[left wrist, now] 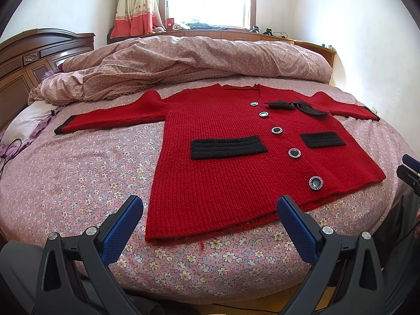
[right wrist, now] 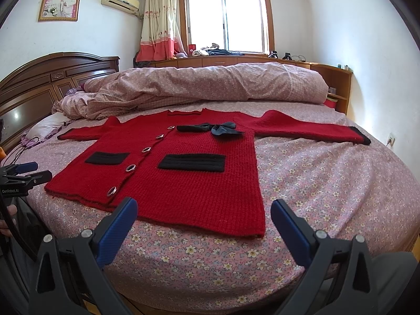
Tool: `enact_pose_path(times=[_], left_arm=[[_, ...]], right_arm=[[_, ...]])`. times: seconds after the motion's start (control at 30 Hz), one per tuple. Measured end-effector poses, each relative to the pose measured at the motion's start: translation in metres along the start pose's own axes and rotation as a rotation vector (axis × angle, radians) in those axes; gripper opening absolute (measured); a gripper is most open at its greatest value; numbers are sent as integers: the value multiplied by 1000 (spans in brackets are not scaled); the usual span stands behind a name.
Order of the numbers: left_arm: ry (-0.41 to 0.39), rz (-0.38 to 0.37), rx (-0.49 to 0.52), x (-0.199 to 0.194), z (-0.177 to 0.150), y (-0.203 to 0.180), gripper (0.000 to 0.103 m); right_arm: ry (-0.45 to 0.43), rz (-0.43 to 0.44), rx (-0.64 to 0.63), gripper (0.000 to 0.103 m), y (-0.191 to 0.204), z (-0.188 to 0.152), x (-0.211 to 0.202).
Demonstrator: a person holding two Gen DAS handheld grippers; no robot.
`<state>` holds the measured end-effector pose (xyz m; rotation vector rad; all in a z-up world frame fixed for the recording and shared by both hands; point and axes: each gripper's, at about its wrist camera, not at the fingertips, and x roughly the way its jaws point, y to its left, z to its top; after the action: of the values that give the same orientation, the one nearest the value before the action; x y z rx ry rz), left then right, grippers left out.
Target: Fold small clothes
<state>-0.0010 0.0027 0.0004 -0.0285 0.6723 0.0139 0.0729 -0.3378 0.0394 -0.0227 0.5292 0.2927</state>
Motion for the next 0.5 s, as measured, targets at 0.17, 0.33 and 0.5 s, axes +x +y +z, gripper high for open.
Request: enact_pose_path(times=[0.17, 0.33, 0.5], left_arm=[[0, 1, 0, 0, 0, 0, 99], [0, 1, -1, 0, 0, 0, 99], [0, 1, 0, 0, 0, 0, 99]], right_arm=[[0, 0, 0, 103, 0, 0, 0], [-1, 1, -1, 103, 1, 0, -1], [0, 0, -1, 103, 1, 0, -1]])
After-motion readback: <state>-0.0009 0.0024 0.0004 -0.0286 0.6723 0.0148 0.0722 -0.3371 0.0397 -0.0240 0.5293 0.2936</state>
